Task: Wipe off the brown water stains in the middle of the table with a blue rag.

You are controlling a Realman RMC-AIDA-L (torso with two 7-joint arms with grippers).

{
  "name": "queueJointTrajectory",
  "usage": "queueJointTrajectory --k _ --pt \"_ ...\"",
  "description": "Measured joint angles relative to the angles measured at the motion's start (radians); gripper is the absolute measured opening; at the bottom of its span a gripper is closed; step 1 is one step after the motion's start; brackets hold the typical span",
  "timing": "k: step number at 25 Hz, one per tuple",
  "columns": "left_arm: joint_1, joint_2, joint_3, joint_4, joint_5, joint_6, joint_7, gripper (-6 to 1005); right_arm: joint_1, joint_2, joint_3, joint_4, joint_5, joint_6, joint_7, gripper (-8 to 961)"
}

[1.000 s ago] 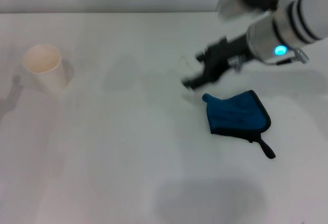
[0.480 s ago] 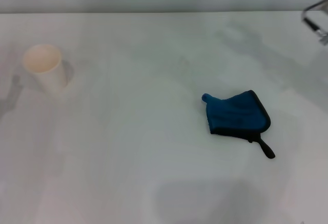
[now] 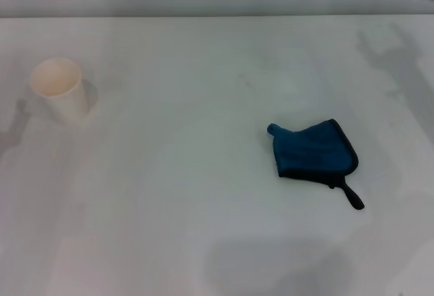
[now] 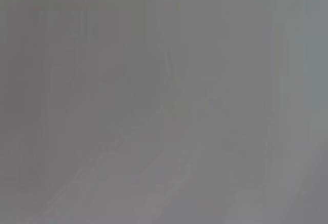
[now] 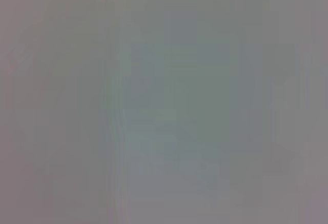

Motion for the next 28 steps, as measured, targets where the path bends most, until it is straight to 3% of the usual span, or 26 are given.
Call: queueJointTrajectory --k 6,28 --pt "0.000 0.000 0.000 -0.005 0.000 -0.002 0.006 892 -0.007 0.000 -0.019 0.017 0.076 0.152 -0.080 844" --pt "-0.002 -0.001 -0.017 -0.001 0.000 -0.033 0.009 892 -0.005 0.000 -0.023 0.045 0.116 0.156 -0.084 844"
